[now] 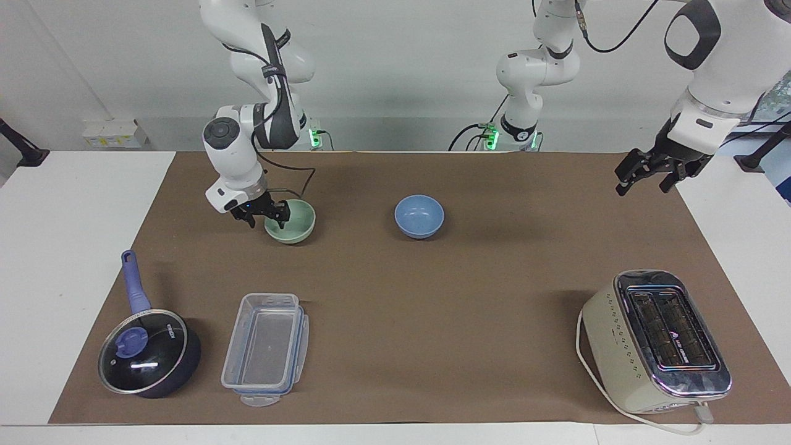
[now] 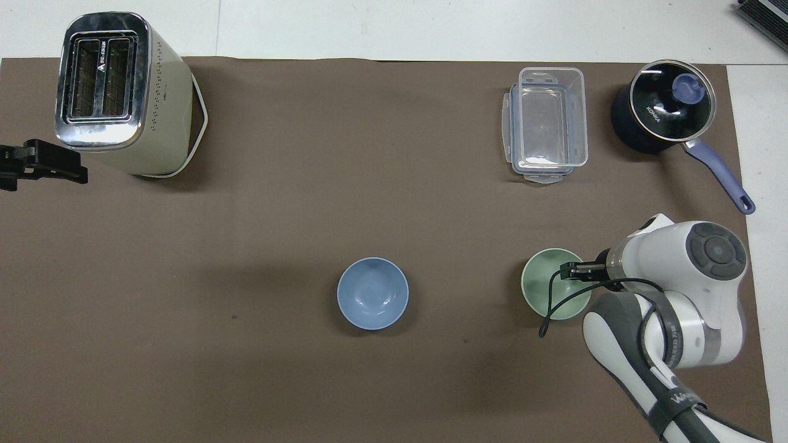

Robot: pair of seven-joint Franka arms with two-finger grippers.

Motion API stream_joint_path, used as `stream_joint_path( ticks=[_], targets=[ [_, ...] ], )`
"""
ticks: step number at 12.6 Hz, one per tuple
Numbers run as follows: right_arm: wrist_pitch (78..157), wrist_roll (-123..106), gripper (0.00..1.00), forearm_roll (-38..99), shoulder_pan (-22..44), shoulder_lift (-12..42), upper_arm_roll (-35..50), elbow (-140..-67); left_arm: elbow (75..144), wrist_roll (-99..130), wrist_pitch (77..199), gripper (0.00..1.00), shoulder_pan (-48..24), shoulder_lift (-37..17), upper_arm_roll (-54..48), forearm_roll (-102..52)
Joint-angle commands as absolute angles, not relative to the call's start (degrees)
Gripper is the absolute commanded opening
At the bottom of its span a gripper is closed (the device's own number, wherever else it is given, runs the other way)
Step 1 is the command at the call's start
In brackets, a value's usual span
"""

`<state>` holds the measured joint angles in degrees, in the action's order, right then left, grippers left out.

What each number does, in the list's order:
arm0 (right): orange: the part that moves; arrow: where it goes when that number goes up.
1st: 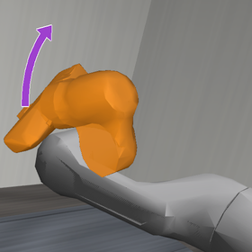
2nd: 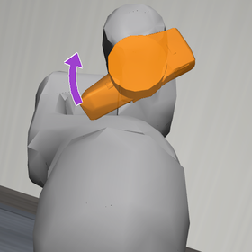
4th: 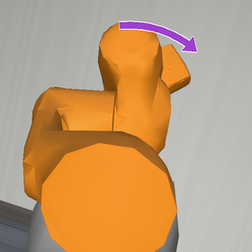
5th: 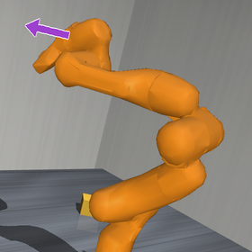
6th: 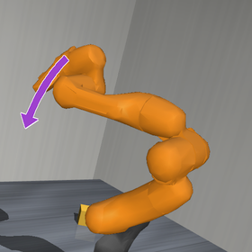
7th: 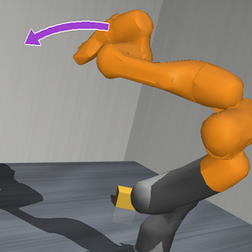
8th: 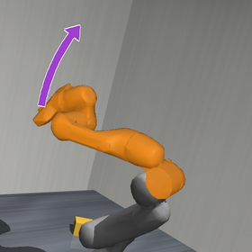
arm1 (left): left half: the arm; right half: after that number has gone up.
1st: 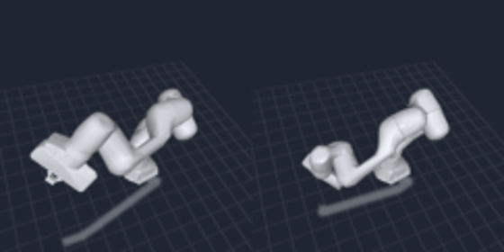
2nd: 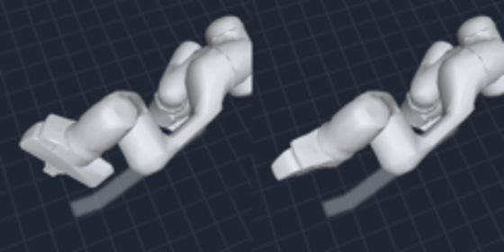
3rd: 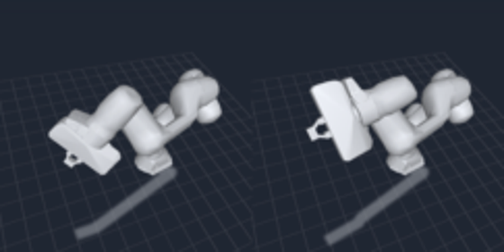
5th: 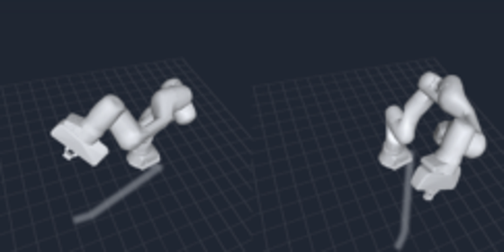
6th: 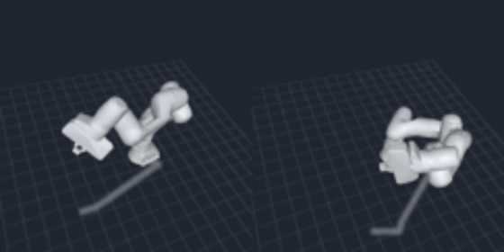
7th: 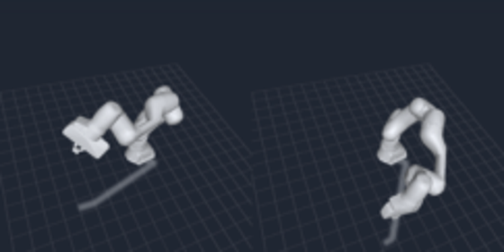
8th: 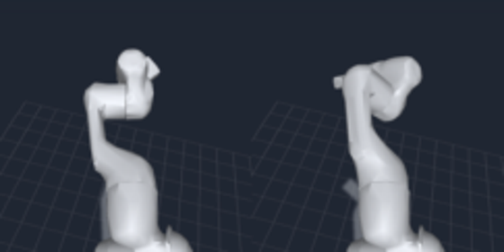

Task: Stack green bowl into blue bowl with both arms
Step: 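Grasp the pale green bowl's rim with the right gripper, then lift the green bowl with the right gripper over the blue bowl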

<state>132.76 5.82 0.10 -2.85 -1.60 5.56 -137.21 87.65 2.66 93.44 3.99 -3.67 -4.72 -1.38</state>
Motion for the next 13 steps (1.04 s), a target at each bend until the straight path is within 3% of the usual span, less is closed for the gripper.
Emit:
stream_joint_path(
  ticks=[1, 3, 4, 8, 13],
  targets=[
    [133.9, 2.3, 0.36, 3.9, -3.9, -2.8, 6.0, -138.5, 87.0, 3.5, 92.1, 1.0, 4.0, -3.8, -4.7, -0.3],
    [133.7, 2.0, 0.09, 4.6, -3.9, -2.9, 5.9, -138.3, 87.0, 3.6, 92.1, 1.0, 4.4, -3.8, -4.6, -0.3],
    [133.3, 2.0, 0.01, 5.4, -3.8, -3.1, 5.9, -138.0, 87.0, 3.6, 92.1, 1.0, 4.4, -3.8, -4.6, -0.3],
    [131.6, 2.3, 0.0, 6.0, -2.7, -5.0, 6.1, -137.3, 87.0, 3.5, 92.1, 1.0, 4.0, -3.8, -4.7, -0.3],
    [126.8, 3.3, 0.0, 11.0, 3.5, -7.0, 6.1, -133.9, 87.0, 3.5, 92.1, 1.0, 4.3, -3.8, -4.7, -0.3]
  ],
)
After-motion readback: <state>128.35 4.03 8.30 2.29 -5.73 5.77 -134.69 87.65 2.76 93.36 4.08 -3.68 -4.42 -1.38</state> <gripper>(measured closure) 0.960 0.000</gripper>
